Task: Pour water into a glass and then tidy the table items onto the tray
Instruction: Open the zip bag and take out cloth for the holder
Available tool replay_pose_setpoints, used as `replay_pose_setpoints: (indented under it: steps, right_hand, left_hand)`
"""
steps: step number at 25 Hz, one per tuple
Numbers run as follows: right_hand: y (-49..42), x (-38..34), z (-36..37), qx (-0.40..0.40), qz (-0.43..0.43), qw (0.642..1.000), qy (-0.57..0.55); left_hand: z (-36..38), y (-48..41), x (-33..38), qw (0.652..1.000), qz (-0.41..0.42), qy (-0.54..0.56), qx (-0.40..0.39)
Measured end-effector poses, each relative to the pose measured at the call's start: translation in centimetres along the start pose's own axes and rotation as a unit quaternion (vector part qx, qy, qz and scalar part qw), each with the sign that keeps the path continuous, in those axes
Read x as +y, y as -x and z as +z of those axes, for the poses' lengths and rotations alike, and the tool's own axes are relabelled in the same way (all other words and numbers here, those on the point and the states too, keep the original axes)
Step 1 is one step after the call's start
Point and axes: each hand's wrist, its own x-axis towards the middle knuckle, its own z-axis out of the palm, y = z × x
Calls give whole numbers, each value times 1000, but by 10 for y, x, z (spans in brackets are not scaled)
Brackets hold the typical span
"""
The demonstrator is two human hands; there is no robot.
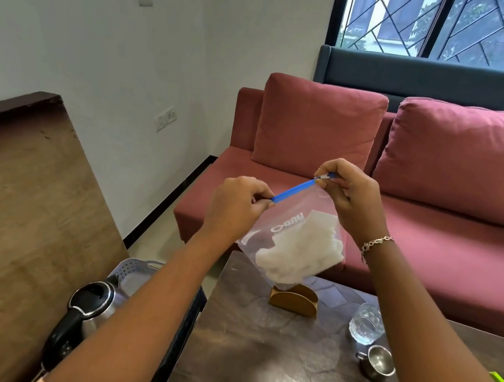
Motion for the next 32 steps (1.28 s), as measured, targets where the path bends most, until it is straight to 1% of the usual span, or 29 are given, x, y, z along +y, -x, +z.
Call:
replay_pose_setpoints:
  steps: [2, 4, 5, 6, 7, 8, 9, 11, 13, 16, 21, 27, 32]
  right_hand:
    - [6, -1, 8, 52, 27, 998, 12]
    - [17, -4, 16, 110, 83, 991, 6]
    - [23, -7, 22, 97, 127, 987, -12]
    - [29, -11, 28, 55, 180, 981, -54]
    - [34, -15, 34, 9, 235, 964, -125]
    - [40, -18, 39, -23, 288, 935, -205]
    - [43, -22, 43, -37, 329, 903, -273]
    - [47, -27, 48, -32, 376, 860, -343]
    - [50, -28, 50, -23, 396, 837, -378]
    - [53, -26, 50, -7, 410, 823, -393]
    - [58, -26, 50, -16, 421, 818, -393]
    - [63, -30, 50, -11, 426, 809, -406]
    - [65, -32, 52, -24, 436, 805, -402]
  left_hand:
    - [5, 4, -3, 1000, -14, 7, 18]
    - [9, 7, -5, 999, -29, 14, 35]
    - [12, 9, -5, 998, -35, 15, 41]
    - [14, 10, -5, 998, -37, 15, 46]
    - [17, 12, -5, 998, -35, 10, 51]
    - [19, 14, -5, 998, -30, 5, 53]
    - [22, 16, -4, 998, -23, 2, 54]
    - [28, 21, -5, 999, -10, 11, 53]
    - [35, 26, -6, 999, -10, 29, 46]
    - [40, 31, -6, 998, -18, 63, 23]
    - [38, 32, -8, 993, -60, 103, -4]
    - [37, 36, -11, 985, -85, 146, -12]
    - [32, 38, -12, 976, -119, 181, -30]
